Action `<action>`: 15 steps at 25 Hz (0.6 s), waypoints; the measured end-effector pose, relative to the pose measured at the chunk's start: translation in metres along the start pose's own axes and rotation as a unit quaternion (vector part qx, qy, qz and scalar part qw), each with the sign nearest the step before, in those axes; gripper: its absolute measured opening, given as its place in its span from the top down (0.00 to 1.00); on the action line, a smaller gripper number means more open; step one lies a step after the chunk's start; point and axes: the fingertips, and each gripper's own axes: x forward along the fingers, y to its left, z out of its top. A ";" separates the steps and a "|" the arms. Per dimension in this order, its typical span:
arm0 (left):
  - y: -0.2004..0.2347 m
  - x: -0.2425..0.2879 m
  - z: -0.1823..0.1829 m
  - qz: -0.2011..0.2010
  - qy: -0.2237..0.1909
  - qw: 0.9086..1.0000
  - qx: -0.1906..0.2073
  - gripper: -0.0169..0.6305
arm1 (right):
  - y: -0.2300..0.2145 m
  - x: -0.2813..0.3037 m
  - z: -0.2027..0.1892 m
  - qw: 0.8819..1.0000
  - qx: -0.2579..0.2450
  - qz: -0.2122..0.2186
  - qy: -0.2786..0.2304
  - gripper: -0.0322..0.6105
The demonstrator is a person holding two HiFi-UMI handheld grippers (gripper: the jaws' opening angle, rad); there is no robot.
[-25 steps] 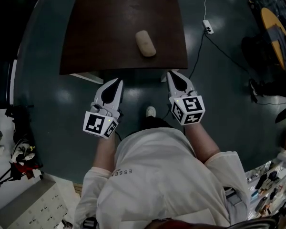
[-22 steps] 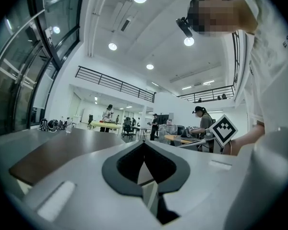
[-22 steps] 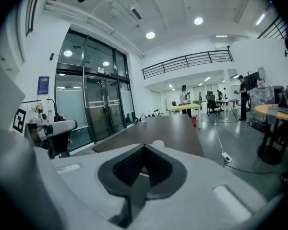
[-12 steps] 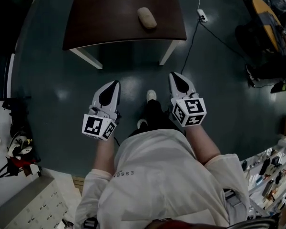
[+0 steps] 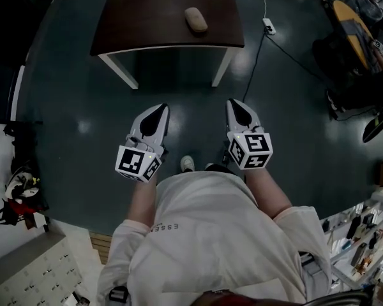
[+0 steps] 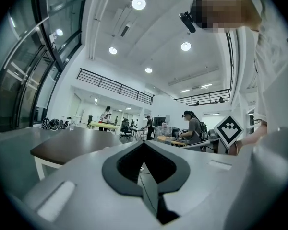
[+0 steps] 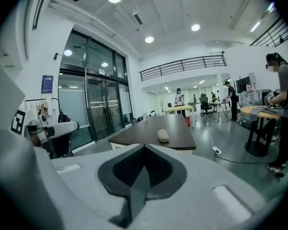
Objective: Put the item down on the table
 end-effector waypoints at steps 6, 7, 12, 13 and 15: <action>-0.033 0.005 0.003 -0.007 -0.005 1.000 0.006 0.95 | -0.009 -0.024 0.000 1.000 -0.010 0.013 -0.004 0.97; -0.036 0.006 0.004 -0.005 -0.005 1.000 0.005 0.95 | -0.011 -0.027 0.002 1.000 -0.012 0.015 -0.005 0.97; -0.048 0.012 0.012 -0.002 -0.007 1.000 0.013 0.95 | -0.018 -0.040 0.010 0.999 -0.018 0.024 -0.016 0.97; -0.051 0.013 0.015 -0.003 -0.010 1.000 0.018 0.95 | -0.019 -0.042 0.013 0.999 -0.019 0.025 -0.020 0.97; -0.056 0.016 0.020 -0.006 -0.014 1.000 0.024 0.95 | -0.021 -0.043 0.019 0.999 -0.022 0.028 -0.027 0.97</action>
